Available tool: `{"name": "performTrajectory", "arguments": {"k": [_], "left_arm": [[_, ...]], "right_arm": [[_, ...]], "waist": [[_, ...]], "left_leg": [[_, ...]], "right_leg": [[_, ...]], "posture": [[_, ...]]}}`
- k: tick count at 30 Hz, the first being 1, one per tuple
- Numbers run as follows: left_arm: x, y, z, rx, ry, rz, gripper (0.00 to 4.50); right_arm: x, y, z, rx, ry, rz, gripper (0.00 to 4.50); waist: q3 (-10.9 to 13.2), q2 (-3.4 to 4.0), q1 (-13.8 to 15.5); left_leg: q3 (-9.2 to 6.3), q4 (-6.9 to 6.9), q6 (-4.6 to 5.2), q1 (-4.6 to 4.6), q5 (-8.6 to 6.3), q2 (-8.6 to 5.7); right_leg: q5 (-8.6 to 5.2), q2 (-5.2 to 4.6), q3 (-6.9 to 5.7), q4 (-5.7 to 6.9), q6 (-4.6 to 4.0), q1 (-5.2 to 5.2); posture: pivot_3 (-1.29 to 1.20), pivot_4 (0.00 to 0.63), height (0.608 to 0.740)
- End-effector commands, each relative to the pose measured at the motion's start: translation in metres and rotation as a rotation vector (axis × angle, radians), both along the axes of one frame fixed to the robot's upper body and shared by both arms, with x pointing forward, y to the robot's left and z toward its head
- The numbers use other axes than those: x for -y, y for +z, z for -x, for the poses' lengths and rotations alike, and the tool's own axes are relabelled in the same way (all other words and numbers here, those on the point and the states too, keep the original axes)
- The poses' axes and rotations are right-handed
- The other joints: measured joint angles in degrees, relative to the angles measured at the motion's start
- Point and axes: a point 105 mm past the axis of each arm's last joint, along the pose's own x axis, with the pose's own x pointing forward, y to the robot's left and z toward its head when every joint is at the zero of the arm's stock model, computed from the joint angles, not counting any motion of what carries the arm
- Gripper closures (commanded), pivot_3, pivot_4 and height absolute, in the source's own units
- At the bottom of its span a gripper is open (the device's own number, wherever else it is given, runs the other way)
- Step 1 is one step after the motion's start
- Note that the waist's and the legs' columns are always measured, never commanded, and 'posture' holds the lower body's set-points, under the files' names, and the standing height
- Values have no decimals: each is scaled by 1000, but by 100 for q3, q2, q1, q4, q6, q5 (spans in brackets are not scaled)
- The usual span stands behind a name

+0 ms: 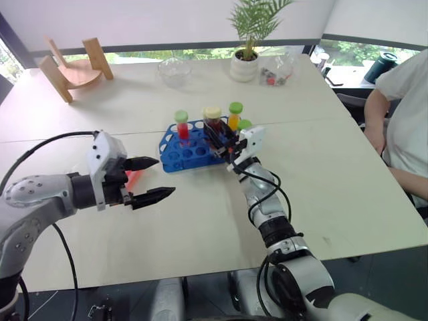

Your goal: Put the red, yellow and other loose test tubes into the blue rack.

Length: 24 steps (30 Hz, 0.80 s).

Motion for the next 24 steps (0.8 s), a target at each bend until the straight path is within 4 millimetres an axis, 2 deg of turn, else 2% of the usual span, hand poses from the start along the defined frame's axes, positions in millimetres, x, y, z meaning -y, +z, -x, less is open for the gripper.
{"name": "performTrajectory", "arguments": {"k": [1,13,20,21,24], "left_arm": [[0,11,3,54,-5,-7,0],[0,10,1,52,-1,-7,0],[-5,6,-4,58,52,-14,0],[-9,5,-8,70,79,-40,0],[-19,1,-21,97,164,-113,0]], "right_arm": [[-2,4,-1,20,-5,-17,3652],[-8,-12,-4,-21,-7,1,3652],[-1,-22,3,-33,-8,56,191],[3,-22,6,-25,-13,85,45],[12,-18,19,-22,-1,145,45]], "waist": [[0,0,0],[0,0,-7],[0,1,5],[1,1,12],[1,1,14]], "left_leg": [[0,0,0,0,0,0],[0,1,-3,3,1,0],[-1,-1,-4,3,2,0],[-1,-2,-4,2,2,0],[-1,0,-5,1,3,-2]], "right_leg": [[0,0,0,0,0,0],[1,0,0,2,0,3],[0,0,0,1,-1,3],[0,-1,0,1,-1,3],[0,-2,0,1,0,3]], "posture": [[0,150,740],[0,150,740],[0,150,740],[0,150,740],[0,150,740]]}}
